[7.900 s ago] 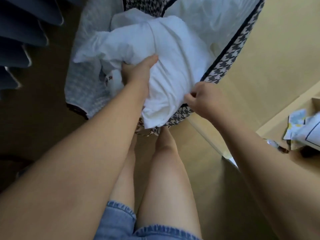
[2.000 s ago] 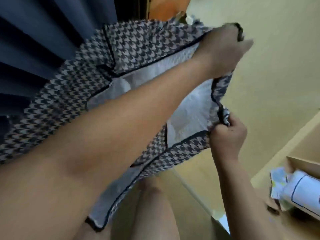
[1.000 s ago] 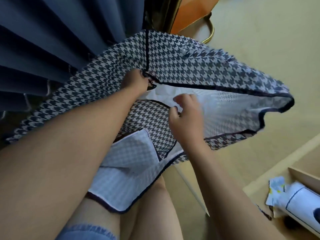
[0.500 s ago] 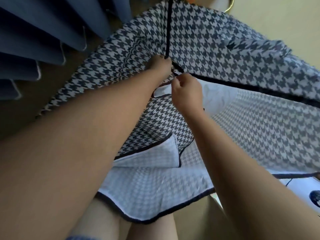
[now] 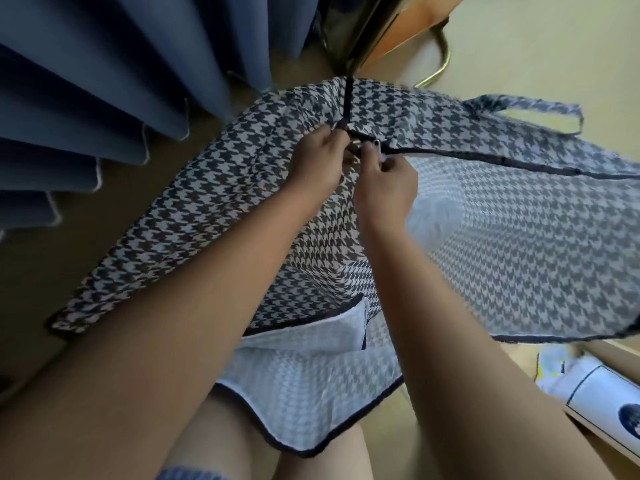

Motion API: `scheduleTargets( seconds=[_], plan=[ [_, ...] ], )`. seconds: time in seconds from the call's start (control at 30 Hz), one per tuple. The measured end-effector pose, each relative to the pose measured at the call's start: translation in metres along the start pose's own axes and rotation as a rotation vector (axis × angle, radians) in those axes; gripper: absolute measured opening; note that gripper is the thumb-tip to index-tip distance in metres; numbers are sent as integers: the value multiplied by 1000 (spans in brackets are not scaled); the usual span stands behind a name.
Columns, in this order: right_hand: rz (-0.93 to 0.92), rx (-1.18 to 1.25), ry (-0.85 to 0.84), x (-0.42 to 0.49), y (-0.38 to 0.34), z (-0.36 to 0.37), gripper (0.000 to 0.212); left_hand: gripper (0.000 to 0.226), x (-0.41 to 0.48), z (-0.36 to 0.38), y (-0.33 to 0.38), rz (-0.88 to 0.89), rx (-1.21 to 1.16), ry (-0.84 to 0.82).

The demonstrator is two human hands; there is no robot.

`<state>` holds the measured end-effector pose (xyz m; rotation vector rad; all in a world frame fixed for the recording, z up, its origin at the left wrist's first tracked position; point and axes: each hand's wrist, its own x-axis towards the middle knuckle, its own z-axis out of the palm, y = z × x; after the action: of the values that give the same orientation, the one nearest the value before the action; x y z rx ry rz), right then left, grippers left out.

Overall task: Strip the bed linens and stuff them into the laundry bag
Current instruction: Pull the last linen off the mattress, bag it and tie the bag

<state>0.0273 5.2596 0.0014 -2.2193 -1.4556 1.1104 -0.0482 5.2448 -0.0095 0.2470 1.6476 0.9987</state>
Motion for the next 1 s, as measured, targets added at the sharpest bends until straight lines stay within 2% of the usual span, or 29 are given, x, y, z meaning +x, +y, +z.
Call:
scheduleTargets(
  seconds=[0.13,0.3,0.43,0.57,0.67,0.73,0.8,0.87,1.0],
  plan=[
    [-85,-11,81,-4,-11,-18,44,18,-16,8,16,74,-5,19],
    [-259,-122,17,-19,-37,-51,47,18,-45,10,53,132,-41,74],
    [-348,42,15,-46,-84,-75,47,31,-83,-2,108,149,-120,150],
    [-400,192,59,-88,-111,-102,44,28,-126,-14,135,148,-229,130],
    [-368,7,-29,-93,-111,-119,44,31,-131,-17,137,131,-161,101],
    [-284,-215,-89,-86,-100,-123,44,34,-128,-12,124,99,-69,67],
    [-198,-331,-96,-86,-80,-121,43,33,-127,-6,101,55,34,22],
    [-164,-335,-51,-91,-58,-116,40,26,-128,-3,80,34,87,2],
    [-169,-157,35,-94,-39,-108,38,25,-124,-3,73,46,78,67]
  ],
)
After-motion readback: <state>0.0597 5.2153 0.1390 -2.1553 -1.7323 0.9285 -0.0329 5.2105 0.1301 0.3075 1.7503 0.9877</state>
